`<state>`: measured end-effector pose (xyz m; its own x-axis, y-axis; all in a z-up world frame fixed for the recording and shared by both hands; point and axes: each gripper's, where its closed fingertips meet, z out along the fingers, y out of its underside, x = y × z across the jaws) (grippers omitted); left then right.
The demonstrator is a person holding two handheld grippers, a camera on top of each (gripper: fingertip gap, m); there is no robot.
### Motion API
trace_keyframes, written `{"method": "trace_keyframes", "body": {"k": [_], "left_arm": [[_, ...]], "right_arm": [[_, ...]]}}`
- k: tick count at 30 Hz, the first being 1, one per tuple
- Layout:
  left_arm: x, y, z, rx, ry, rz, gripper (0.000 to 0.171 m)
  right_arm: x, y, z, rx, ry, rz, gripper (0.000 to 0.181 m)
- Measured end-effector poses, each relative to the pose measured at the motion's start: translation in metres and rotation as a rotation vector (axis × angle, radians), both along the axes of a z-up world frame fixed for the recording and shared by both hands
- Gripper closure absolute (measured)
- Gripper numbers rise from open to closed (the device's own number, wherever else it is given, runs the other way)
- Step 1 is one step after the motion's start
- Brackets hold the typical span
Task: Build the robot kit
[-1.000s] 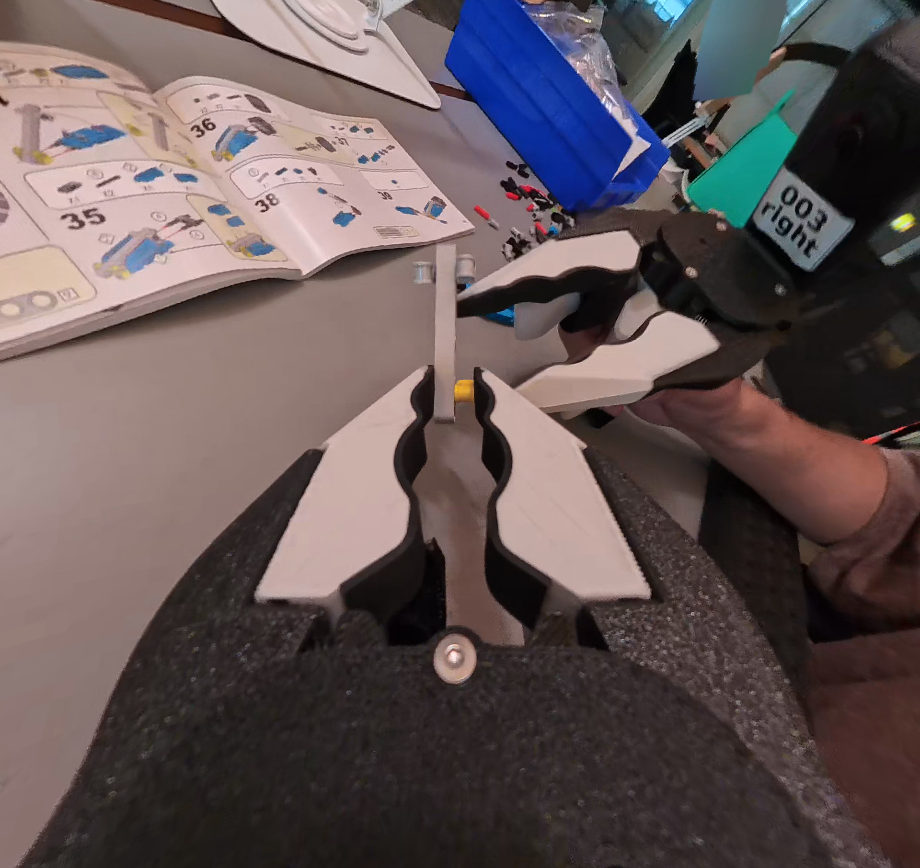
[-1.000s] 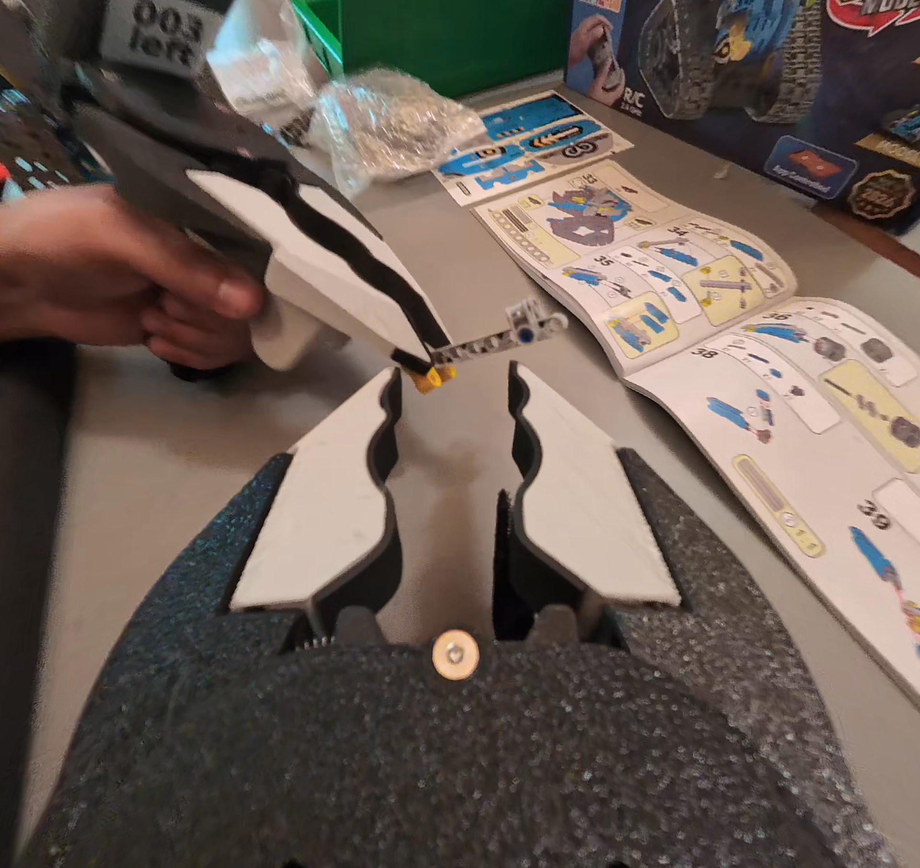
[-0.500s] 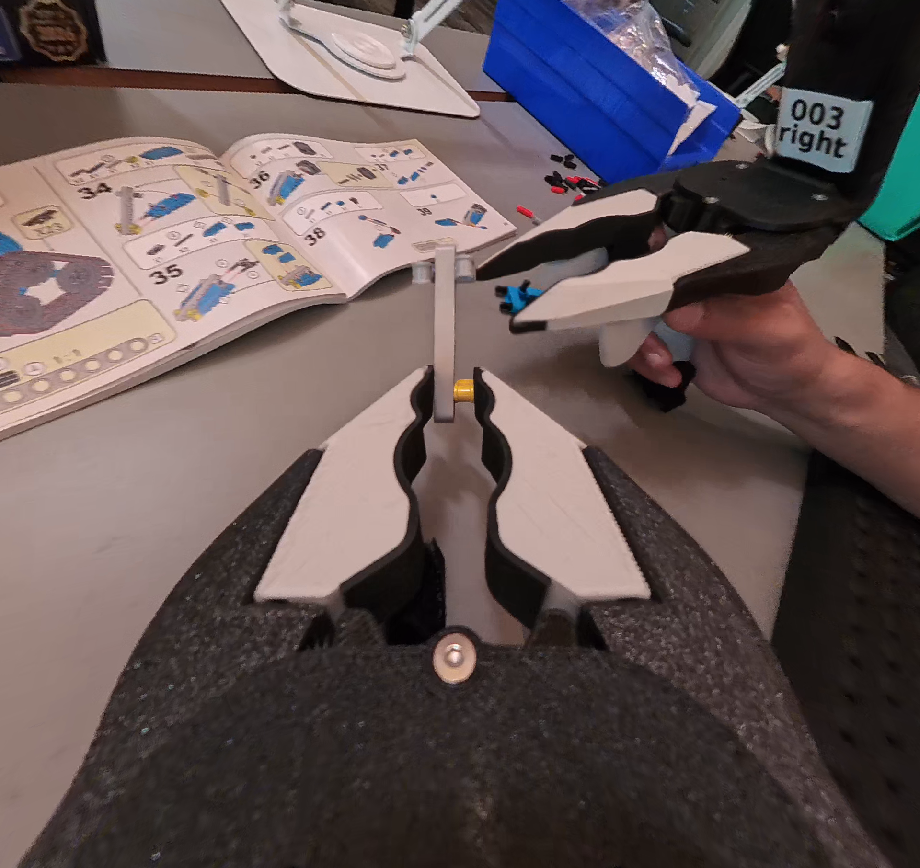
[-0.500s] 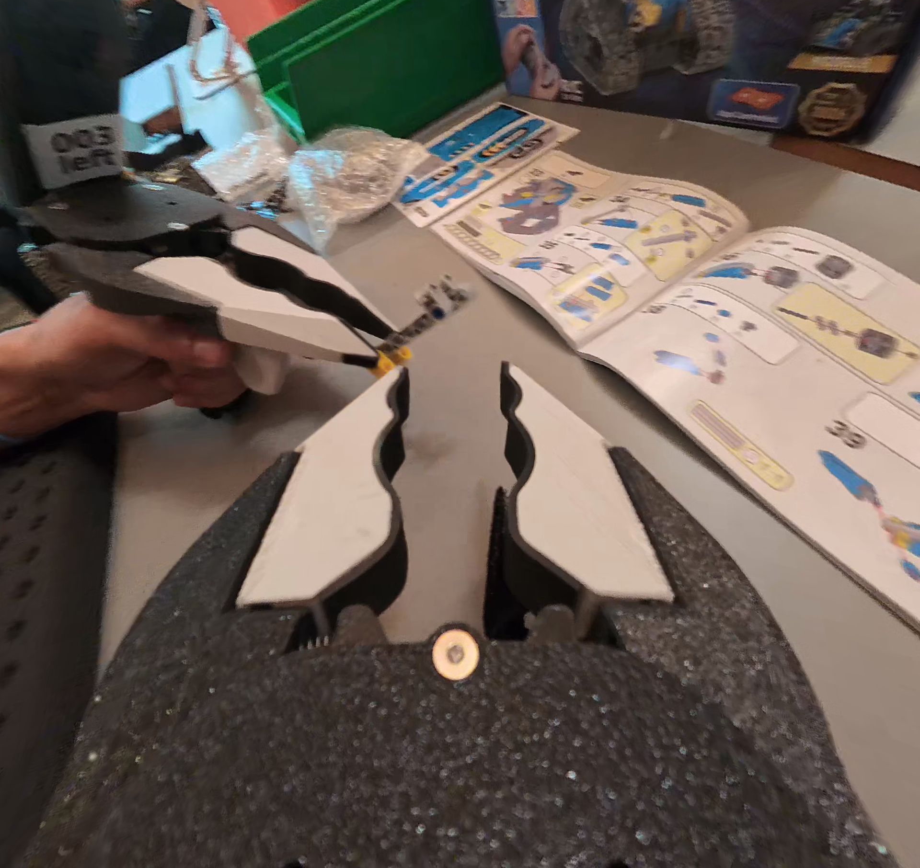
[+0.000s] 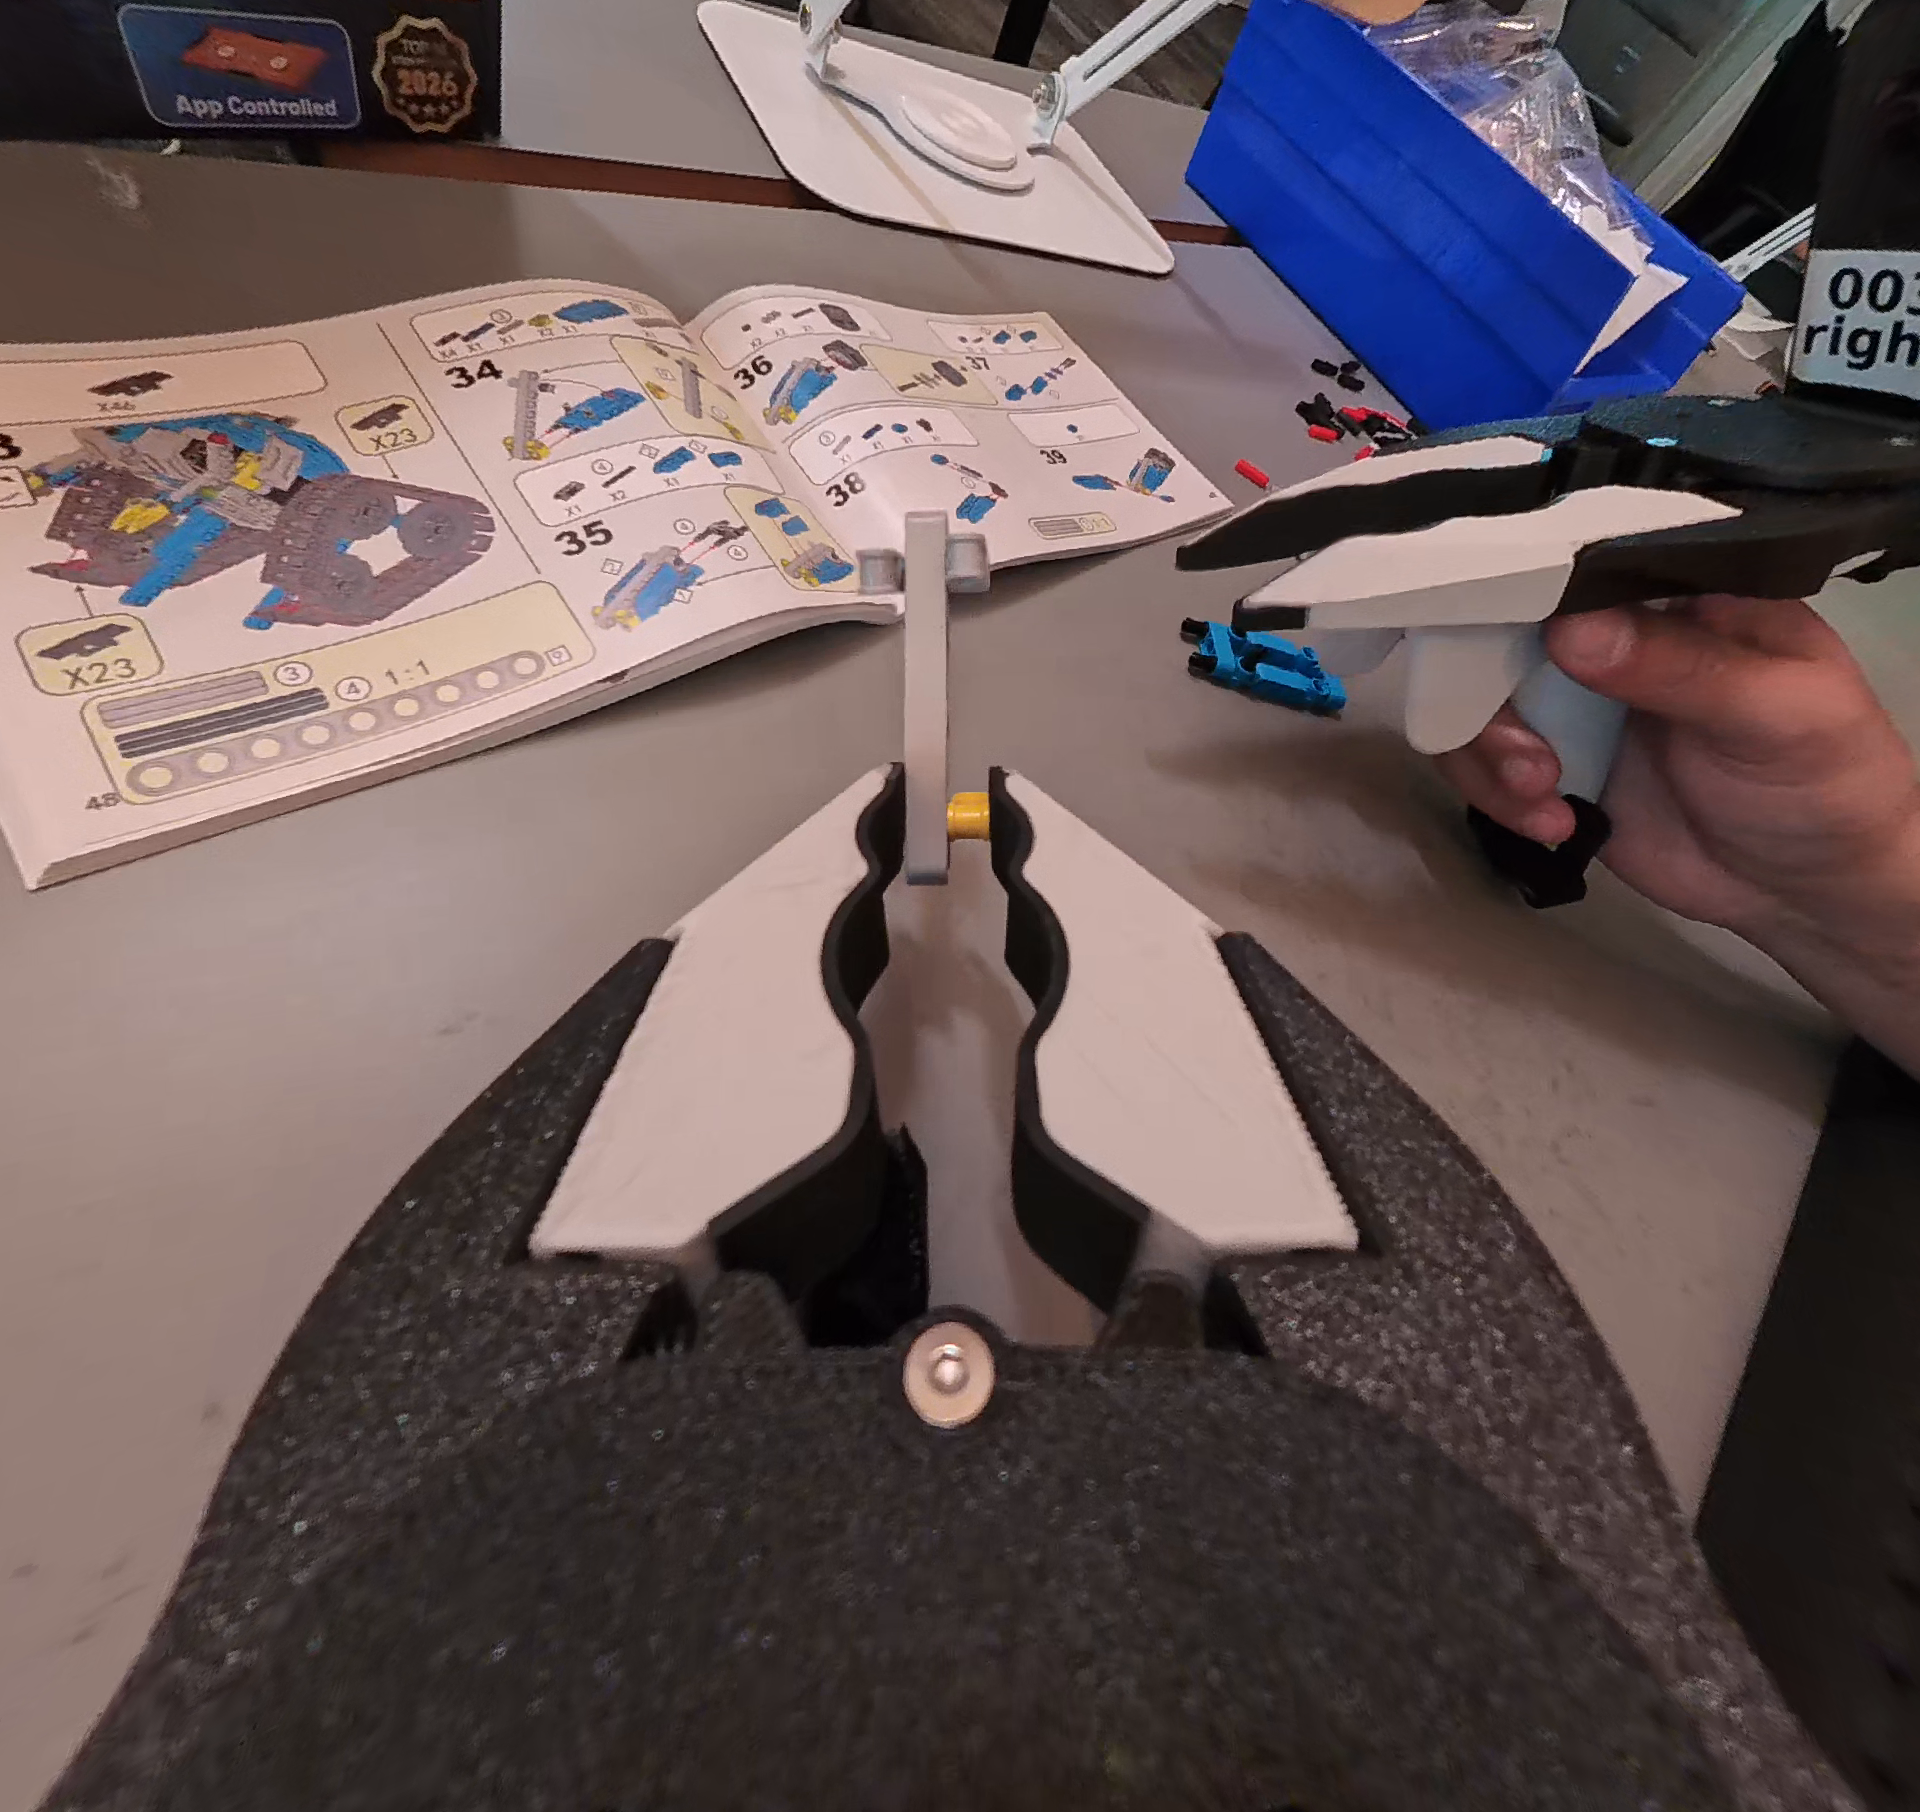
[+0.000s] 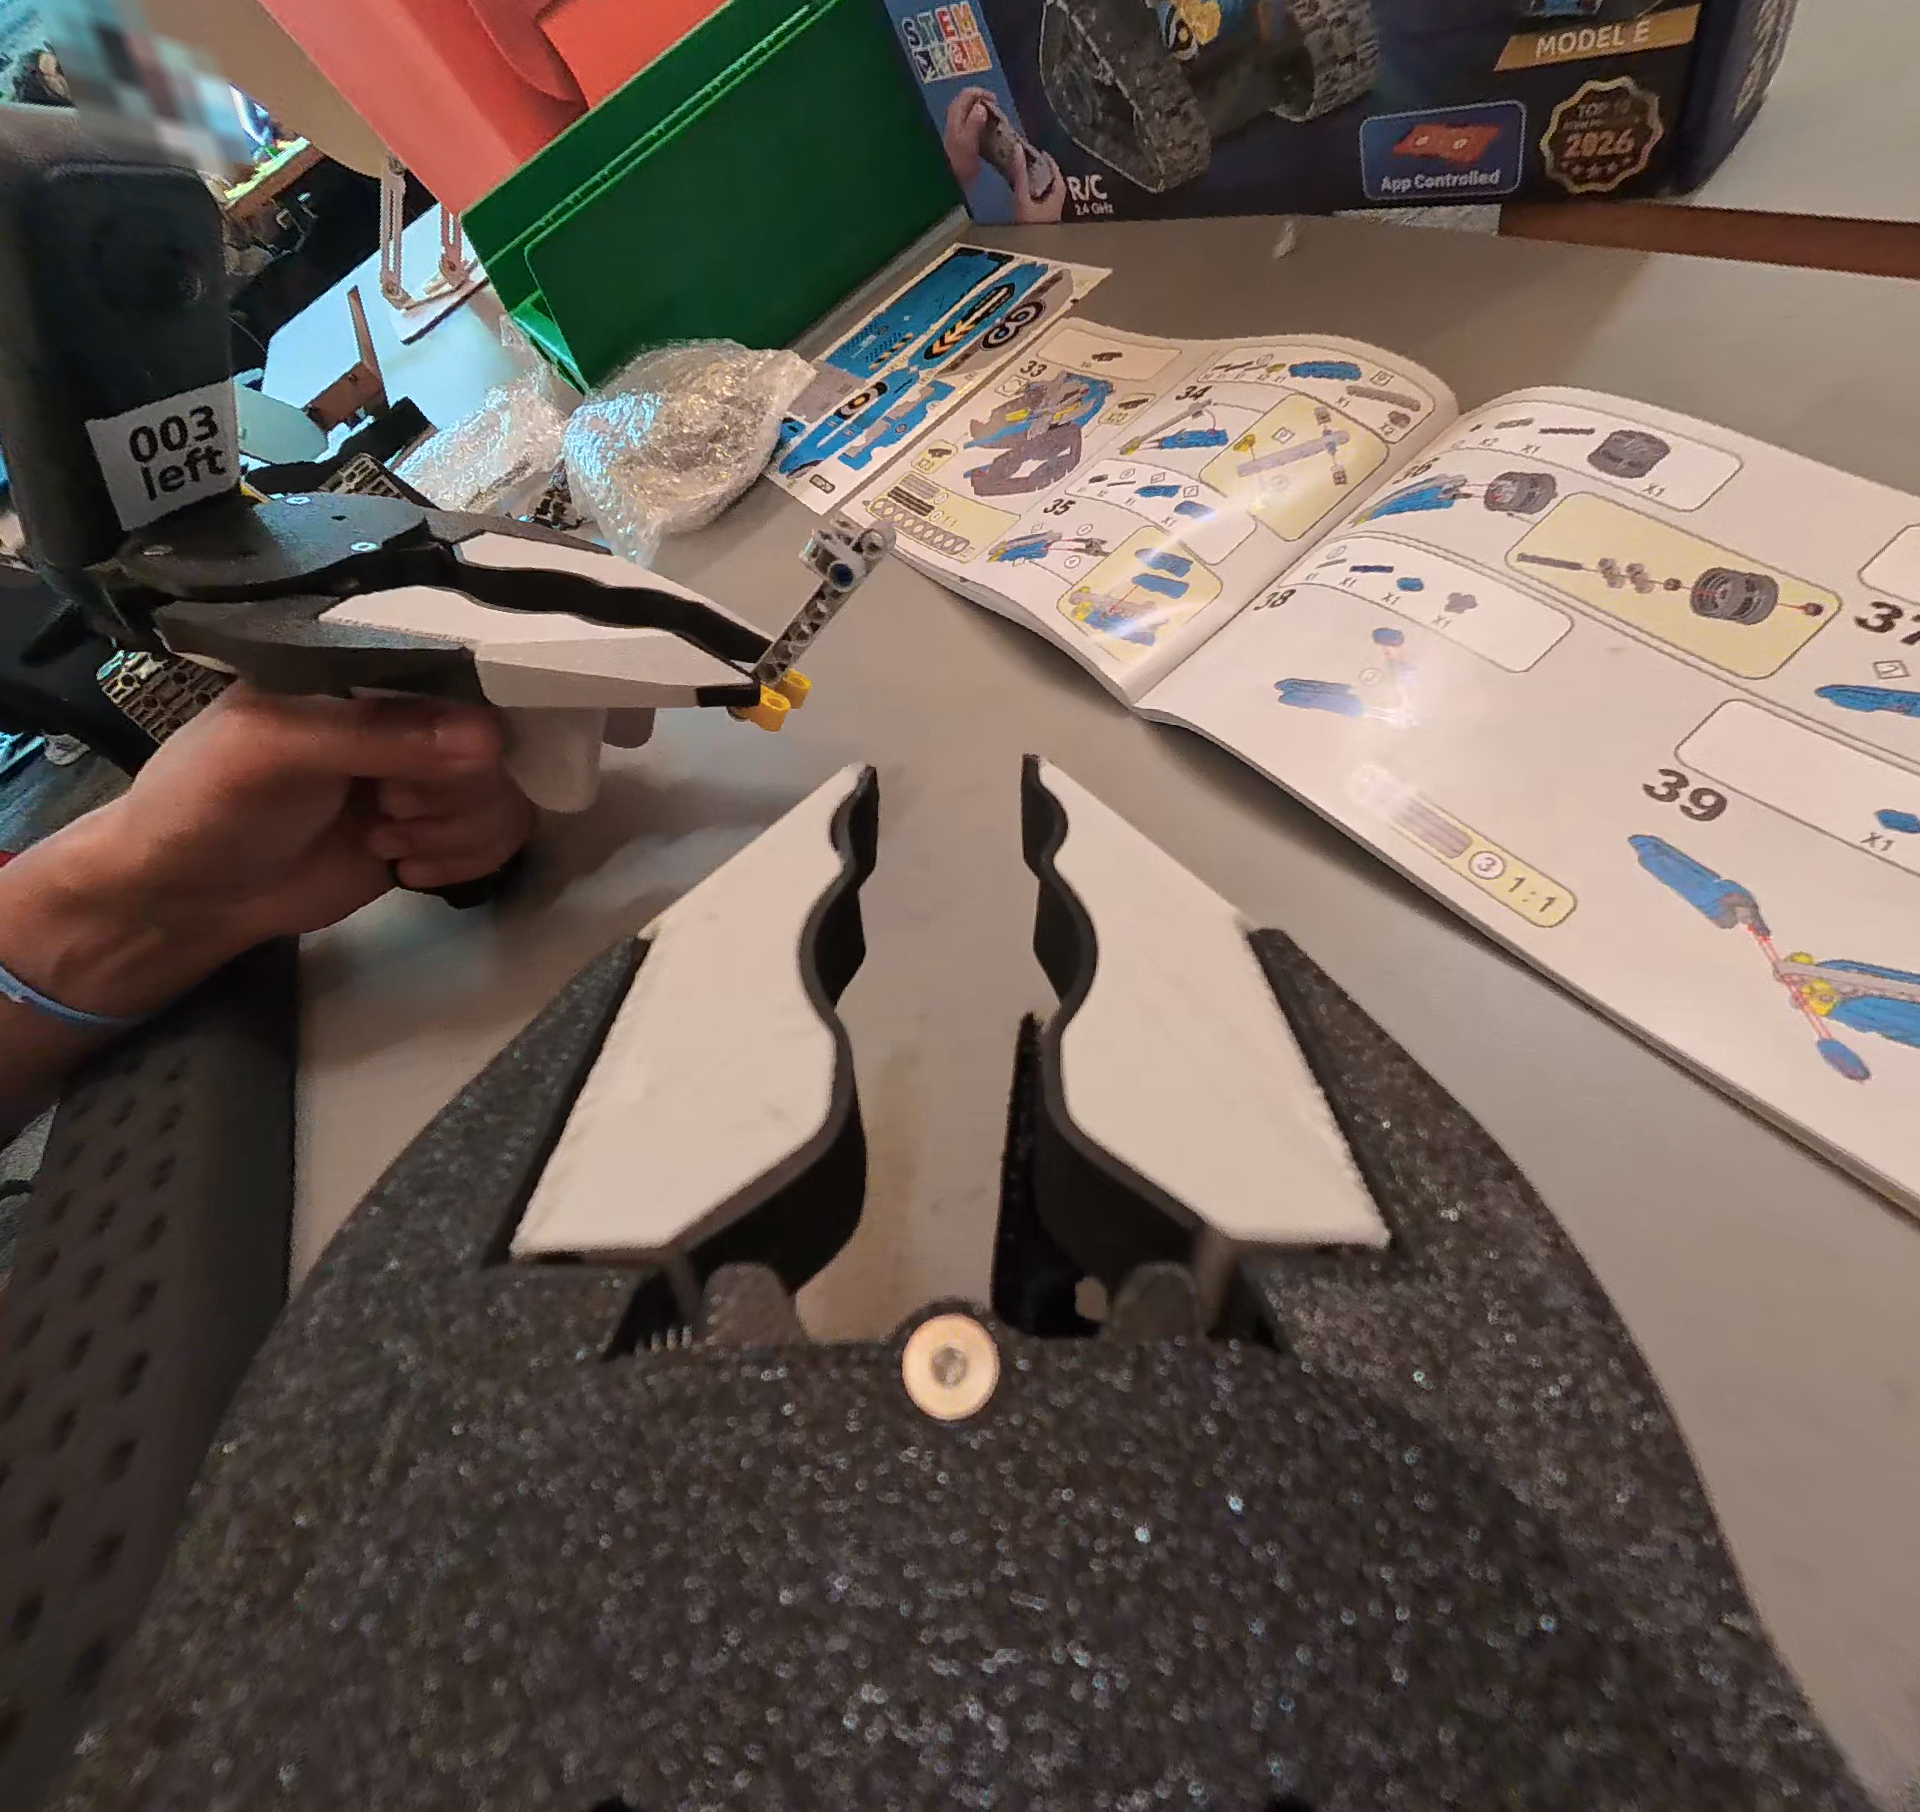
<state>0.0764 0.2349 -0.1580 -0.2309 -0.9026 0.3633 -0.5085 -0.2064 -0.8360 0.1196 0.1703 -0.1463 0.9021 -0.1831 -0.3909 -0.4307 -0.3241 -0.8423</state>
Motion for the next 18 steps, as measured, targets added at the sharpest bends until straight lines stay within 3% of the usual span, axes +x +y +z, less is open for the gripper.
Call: {"method": "trace_keyframes", "body": {"k": [4,6,8,11,14,18], "left_arm": [[-0.001,-0.009,0.006,-0.043,-0.028,-0.050,0.157],[-0.006,-0.027,0.024,-0.207,-0.078,-0.141,0.157],[-0.010,-0.038,0.041,-0.412,-0.097,-0.205,0.157],[-0.011,-0.037,0.047,-0.553,-0.087,-0.210,0.157],[-0.011,-0.040,0.037,-0.572,-0.029,-0.212,0.157],[-0.014,-0.058,0.024,-0.500,0.034,-0.234,0.157]], "right_arm": [[-0.004,0.001,0.000,-0.006,-0.014,0.018,0.154],[-0.015,0.004,0.009,0.030,-0.068,0.082,0.152],[-0.032,0.009,0.021,0.062,-0.219,0.167,0.147],[-0.052,0.011,0.021,-0.016,-0.507,0.227,0.147],[-0.056,0.013,0.011,-0.110,-0.660,0.218,0.148],[-0.059,0.017,-0.002,-0.177,-0.636,0.224,0.143]]}}
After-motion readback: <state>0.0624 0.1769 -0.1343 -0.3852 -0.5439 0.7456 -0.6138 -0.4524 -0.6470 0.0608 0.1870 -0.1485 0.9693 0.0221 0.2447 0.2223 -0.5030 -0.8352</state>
